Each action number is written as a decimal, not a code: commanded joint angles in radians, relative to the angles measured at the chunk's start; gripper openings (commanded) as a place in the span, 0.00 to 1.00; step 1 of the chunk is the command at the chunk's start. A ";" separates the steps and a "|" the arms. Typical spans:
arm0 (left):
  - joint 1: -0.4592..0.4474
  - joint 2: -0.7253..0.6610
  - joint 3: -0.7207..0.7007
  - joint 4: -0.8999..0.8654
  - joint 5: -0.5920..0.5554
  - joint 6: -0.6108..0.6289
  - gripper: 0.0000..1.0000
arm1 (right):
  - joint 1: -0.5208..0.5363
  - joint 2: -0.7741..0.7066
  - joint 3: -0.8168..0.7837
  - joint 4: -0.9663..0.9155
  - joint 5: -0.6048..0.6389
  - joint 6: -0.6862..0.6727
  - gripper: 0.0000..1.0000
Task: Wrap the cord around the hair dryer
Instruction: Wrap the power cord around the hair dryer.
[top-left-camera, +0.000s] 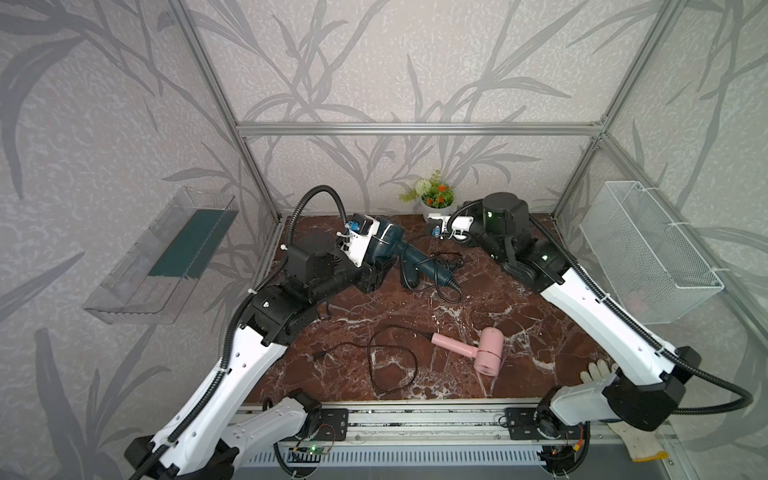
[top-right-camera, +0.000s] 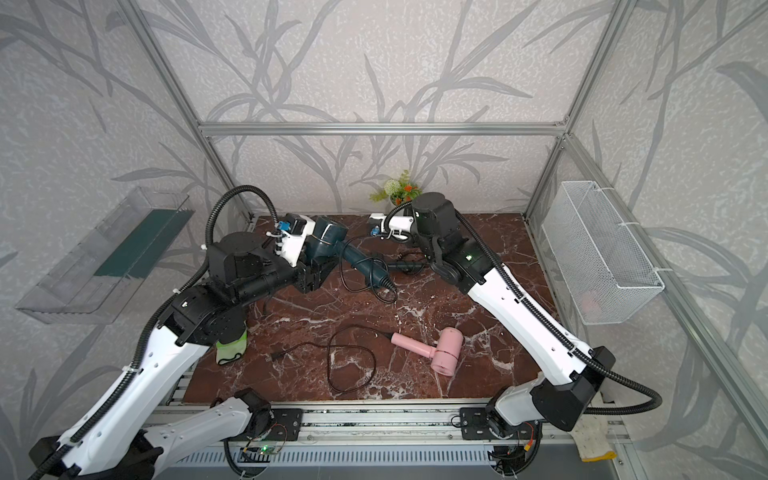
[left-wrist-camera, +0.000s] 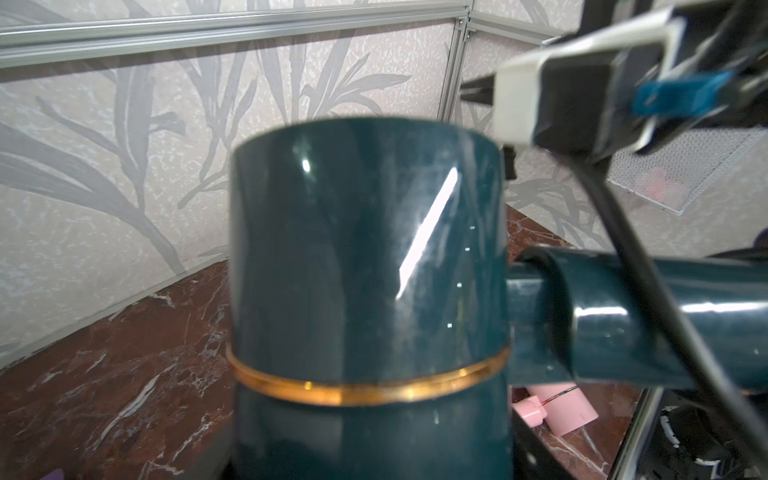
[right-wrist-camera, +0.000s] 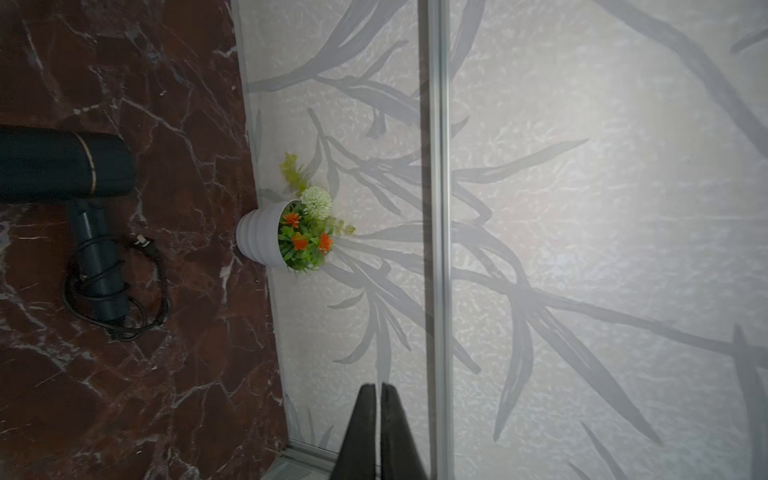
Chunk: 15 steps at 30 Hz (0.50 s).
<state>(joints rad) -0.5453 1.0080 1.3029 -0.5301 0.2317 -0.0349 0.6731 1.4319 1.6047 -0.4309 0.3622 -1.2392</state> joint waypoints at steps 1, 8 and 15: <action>-0.002 -0.023 0.008 0.115 0.033 -0.062 0.00 | -0.047 -0.046 -0.060 0.022 -0.096 0.135 0.00; 0.008 -0.026 -0.043 0.306 -0.154 -0.236 0.00 | -0.042 -0.135 -0.281 0.059 -0.141 0.289 0.00; 0.010 0.047 -0.040 0.432 -0.333 -0.361 0.00 | 0.121 -0.176 -0.418 0.063 -0.040 0.344 0.00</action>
<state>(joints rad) -0.5423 1.0363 1.2278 -0.2848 0.0135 -0.2901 0.7280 1.2663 1.2129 -0.3622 0.2798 -0.9241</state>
